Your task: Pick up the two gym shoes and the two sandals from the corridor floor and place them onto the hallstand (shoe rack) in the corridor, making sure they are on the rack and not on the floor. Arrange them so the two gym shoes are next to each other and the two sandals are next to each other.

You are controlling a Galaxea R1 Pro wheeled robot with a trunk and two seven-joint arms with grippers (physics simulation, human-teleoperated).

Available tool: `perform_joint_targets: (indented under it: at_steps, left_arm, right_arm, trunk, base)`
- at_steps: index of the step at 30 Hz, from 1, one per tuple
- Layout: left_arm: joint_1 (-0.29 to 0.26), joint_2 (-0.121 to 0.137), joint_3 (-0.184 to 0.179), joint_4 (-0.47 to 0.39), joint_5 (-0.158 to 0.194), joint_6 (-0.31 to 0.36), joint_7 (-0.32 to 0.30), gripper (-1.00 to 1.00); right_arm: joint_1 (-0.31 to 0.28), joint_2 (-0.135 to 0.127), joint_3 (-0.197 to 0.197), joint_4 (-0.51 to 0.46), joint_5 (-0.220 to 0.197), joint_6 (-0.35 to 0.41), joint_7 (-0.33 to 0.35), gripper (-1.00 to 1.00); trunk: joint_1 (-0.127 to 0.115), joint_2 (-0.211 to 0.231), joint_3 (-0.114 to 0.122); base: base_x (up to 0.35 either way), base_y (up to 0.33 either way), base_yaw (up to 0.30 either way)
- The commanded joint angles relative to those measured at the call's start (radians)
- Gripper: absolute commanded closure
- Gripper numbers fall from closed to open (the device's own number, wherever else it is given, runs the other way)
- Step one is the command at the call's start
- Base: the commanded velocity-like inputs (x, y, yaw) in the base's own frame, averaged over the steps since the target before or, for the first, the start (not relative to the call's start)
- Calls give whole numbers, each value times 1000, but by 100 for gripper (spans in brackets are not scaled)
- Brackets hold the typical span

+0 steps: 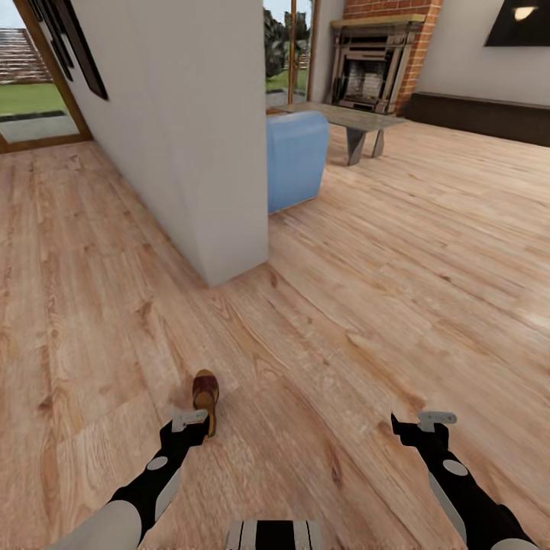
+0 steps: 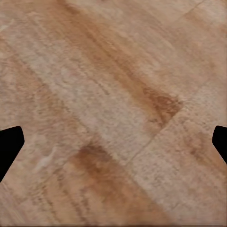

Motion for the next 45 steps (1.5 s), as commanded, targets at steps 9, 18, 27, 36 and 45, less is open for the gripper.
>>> perform_joint_targets:
  at_steps: [9, 18, 27, 36, 45]
  left_arm:
    - [2, 8, 0, 1, -8, -11, 2, -100]
    - [1, 4, 0, 0, -8, -12, 2, -100]
    - [1, 8, 1, 0, -8, -12, 2, -100]
    - [1, 10, 3, 0, -8, -13, 3, -100]
    - [1, 10, 2, 1, -7, -15, 4, -100]
  right_arm:
    - [0, -2, 2, 0, -11, -4, -3, -100]
    - [0, -5, 1, -4, -11, -3, -4, -100]
    - [0, -11, -125, -306, -11, 272, -4, -100]
    - [0, -4, -179, -525, -7, 441, -2, -100]
    - [0, -3, -180, -514, -2, 448, 0, -100]
  trunk:
    - [4, -2, -49]
    - [8, -5, -96]
    - [11, -6, -125]
    - [11, -6, -125]
    - [11, -6, -125]
  base:
    - [0, 0, -110]
    - [0, 0, -160]
    - [0, 0, -20]
    - [0, 0, 0]
    - [15, 0, 0]
